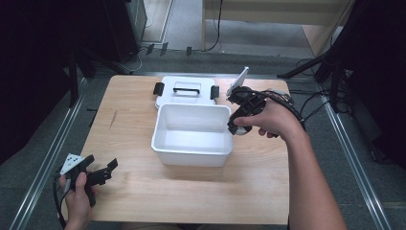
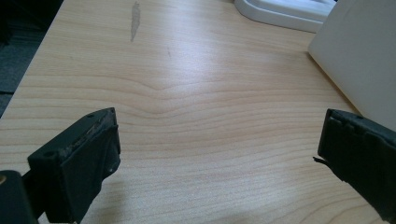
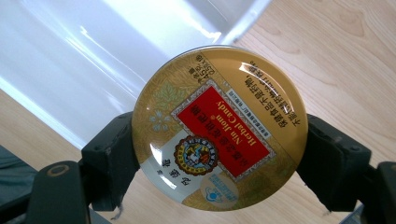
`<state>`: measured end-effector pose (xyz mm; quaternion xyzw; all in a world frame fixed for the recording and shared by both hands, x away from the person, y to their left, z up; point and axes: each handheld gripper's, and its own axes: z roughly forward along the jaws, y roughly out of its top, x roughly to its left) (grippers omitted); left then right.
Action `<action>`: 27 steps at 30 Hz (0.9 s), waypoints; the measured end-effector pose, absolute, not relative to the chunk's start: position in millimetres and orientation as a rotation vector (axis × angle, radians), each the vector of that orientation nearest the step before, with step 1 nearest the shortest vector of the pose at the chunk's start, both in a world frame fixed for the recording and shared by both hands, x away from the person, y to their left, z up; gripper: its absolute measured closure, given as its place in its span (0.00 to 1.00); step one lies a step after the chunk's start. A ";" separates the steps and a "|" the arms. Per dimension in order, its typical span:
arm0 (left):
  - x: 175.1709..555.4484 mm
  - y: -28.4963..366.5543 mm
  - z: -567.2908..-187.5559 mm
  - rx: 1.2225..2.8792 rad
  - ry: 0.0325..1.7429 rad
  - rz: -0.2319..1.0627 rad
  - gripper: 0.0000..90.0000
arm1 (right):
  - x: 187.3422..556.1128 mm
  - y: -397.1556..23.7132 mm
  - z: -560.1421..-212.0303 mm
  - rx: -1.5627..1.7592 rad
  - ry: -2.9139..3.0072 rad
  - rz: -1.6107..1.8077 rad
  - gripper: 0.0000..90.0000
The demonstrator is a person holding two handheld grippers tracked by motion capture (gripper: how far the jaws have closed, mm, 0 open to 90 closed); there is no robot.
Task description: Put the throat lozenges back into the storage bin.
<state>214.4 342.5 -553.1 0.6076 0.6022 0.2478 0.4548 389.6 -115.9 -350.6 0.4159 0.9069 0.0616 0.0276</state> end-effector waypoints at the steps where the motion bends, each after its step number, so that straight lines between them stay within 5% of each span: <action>1: 214.4 342.6 -553.1 1.500 1.485 0.612 0.00 | 389.6 -115.9 -350.6 1.284 2.800 0.190 0.23; 27: 214.5 343.1 -553.2 1.493 1.487 0.609 0.00 | 386.3 -65.9 -357.5 1.032 2.848 0.175 0.23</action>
